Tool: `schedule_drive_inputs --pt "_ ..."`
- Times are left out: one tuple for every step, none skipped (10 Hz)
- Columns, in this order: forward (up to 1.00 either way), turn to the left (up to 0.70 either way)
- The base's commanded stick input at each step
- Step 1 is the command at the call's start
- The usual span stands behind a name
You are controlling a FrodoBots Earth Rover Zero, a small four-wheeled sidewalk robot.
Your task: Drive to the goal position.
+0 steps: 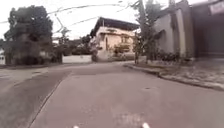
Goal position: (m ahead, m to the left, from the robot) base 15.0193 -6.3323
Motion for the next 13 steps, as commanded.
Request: schedule_drive_inputs --pt "0.85 0.01" --pt "0.85 0.01" --pt "0.85 0.01" --pt "0.85 0.01" --pt "0.85 0.01" --pt "0.85 0.01" --pt "0.85 0.01" --pt "0.85 0.01" --pt "0.85 0.01" --pt "0.85 0.01" --pt "0.85 0.01" --pt "0.85 0.01" --pt "0.85 0.01"
